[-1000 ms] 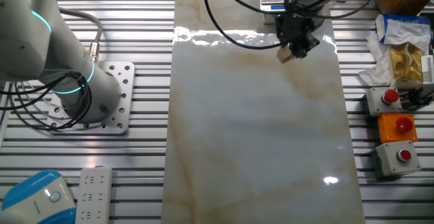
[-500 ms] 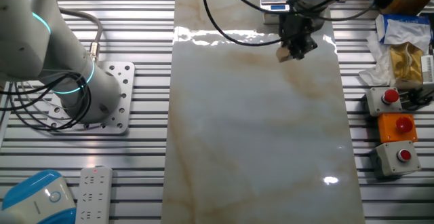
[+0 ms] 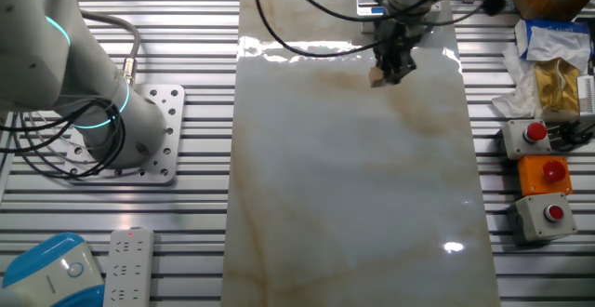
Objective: Remove the object from the scale
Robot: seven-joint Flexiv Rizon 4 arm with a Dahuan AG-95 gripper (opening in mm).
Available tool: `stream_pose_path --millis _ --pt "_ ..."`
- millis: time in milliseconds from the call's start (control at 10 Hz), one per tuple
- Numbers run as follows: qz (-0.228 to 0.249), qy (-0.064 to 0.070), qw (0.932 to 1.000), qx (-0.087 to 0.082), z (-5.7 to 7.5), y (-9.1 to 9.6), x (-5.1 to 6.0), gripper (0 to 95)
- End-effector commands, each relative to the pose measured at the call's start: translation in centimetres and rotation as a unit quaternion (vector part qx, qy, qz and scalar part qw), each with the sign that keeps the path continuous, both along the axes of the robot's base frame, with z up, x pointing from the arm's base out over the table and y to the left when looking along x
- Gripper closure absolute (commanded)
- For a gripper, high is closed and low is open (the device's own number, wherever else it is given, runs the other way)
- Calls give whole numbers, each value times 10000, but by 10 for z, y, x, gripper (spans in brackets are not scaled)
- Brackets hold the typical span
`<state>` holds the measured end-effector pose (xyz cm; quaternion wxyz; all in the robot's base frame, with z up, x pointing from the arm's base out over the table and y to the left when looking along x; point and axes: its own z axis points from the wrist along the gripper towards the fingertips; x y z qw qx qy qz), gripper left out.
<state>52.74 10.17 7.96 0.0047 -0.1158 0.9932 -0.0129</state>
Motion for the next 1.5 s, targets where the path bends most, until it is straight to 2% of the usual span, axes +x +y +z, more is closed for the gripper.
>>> stream_pose_path --millis 100,500,1100,1500 --pt "93 27 9999 65 -11 11 6 950" --pt "98 3 9999 105 -16 13 3 950" --pt "-21 -51 9999 151 -37 39 9 950" --pt "-47 -43 9998 165 -42 44 8 950"
